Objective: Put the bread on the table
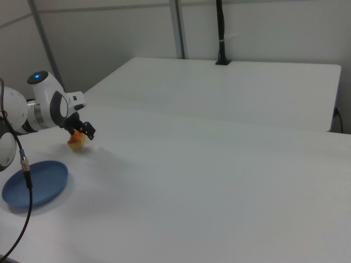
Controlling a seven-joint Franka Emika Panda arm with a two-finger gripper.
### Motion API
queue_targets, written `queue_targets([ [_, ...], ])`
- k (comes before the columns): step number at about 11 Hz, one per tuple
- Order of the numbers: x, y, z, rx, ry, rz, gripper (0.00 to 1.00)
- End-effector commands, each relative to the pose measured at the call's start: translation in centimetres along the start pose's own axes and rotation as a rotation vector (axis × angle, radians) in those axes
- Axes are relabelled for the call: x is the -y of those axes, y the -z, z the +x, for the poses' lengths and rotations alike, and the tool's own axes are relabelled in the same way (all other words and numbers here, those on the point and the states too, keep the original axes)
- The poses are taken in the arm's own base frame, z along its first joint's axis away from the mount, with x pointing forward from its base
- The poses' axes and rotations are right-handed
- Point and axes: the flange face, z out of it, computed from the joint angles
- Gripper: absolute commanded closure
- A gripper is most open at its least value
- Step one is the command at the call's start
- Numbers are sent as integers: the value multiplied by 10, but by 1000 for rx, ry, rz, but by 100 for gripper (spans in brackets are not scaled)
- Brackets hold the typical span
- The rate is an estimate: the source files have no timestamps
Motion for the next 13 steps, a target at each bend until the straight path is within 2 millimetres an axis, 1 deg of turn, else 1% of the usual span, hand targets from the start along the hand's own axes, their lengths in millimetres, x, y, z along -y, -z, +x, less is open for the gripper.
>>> queue_targets([
  [1, 5, 4, 5, -32, 4, -8, 0],
  [2, 6, 7, 5, -31, 2, -8, 0],
  [5, 7, 42, 17, -53, -10, -5, 0],
  [6, 0, 51, 20, -37, -18, -25, 0],
  [7, -4, 66, 25, -44, -20, -35, 0],
  [8, -24, 81, 32, -39, -35, -65, 0],
  [9, -43, 103, 40, -39, -48, -90, 0],
  [11, -79, 137, 41, 17, -22, -150, 0],
  [13, -114, 175, 37, 78, -14, -211, 0],
])
